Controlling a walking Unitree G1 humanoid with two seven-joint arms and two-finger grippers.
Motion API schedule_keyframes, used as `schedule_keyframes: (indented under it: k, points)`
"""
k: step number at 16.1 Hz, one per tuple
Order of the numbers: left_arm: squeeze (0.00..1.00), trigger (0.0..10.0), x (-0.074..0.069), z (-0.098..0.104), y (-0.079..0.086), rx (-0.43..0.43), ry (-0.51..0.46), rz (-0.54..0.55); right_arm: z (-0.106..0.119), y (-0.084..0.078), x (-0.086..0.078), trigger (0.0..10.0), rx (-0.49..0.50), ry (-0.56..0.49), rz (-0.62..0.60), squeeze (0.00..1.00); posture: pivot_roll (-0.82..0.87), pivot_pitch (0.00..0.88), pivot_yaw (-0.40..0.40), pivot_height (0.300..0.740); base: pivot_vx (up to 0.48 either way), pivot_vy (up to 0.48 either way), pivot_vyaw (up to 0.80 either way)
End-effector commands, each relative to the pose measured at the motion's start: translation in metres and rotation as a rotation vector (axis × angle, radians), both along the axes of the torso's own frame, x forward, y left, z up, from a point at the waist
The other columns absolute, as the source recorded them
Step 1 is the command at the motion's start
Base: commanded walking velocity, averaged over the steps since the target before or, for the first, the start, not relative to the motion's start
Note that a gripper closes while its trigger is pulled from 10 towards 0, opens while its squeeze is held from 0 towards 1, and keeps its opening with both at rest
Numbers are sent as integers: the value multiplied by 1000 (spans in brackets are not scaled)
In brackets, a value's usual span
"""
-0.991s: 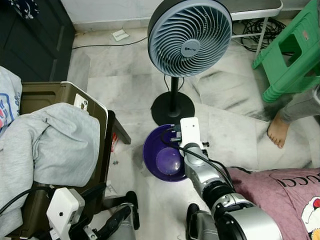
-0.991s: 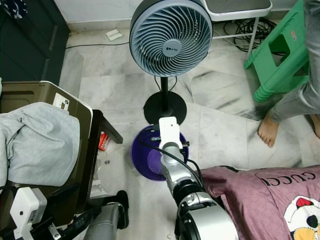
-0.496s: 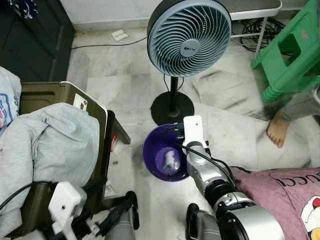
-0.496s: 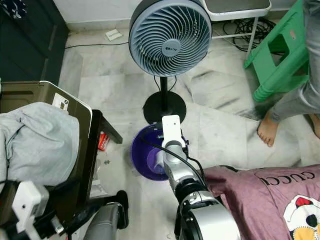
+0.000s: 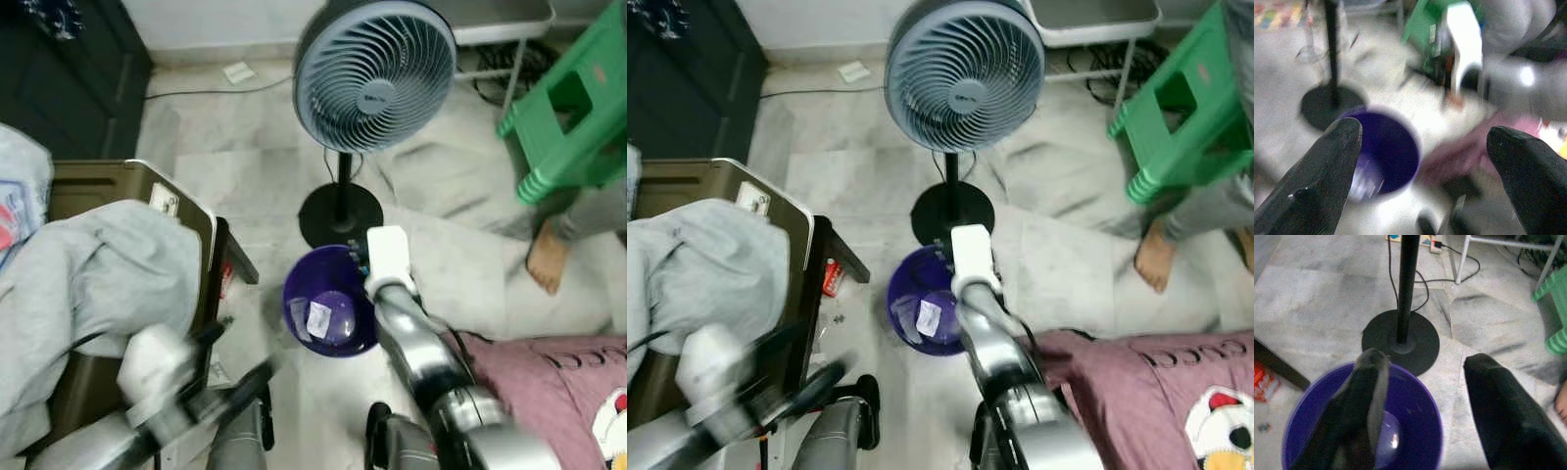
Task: Clean up the room
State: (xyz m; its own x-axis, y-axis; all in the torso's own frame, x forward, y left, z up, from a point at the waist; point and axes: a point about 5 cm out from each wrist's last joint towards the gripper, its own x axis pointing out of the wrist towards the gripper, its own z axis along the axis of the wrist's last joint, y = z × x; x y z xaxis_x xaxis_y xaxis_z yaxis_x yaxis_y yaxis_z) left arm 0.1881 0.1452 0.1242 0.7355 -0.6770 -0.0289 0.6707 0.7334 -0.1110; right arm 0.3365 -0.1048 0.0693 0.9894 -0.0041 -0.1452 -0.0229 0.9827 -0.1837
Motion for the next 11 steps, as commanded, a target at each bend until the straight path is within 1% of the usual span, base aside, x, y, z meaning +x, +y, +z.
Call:
schedule_keyframes:
  k: [1,3,4,5,8,9,10,11]
  points:
    - [0,10000,5,-7,-7,12,-4,-6,-13,-7,-12,10000,-20,31,11,1000,60,244,23,740,0,0,0]
    - [0,10000,27,-2,-9,0,-68,41,-7,-15,-6,10000,-31,8,-5,1000,31,190,17,740,0,0,0]
    - [0,10000,35,-1,-11,-3,-93,68,-5,-16,-4,10000,-31,-1,0,1000,25,159,12,740,0,0,0]
    - [0,10000,43,0,-13,-11,-118,106,-1,-13,-3,10000,-30,-19,25,1000,18,122,6,740,0,0,0]
    - [0,10000,55,-1,-18,-25,-166,175,6,-8,-8,10000,-28,-56,75,1000,8,75,-2,740,0,0,0]
    - [0,10000,63,-3,-18,-43,-178,248,9,-8,-11,10000,-35,-92,96,1000,1,43,-9,740,0,0,0]
    - [0,10000,65,-4,-17,-44,-182,268,9,-8,-11,10000,-37,-100,97,1000,0,38,-11,740,0,0,0]
    - [0,10000,71,-5,-14,-45,-195,334,10,-11,-13,10000,-36,-118,95,1000,-9,16,-19,740,0,0,0]
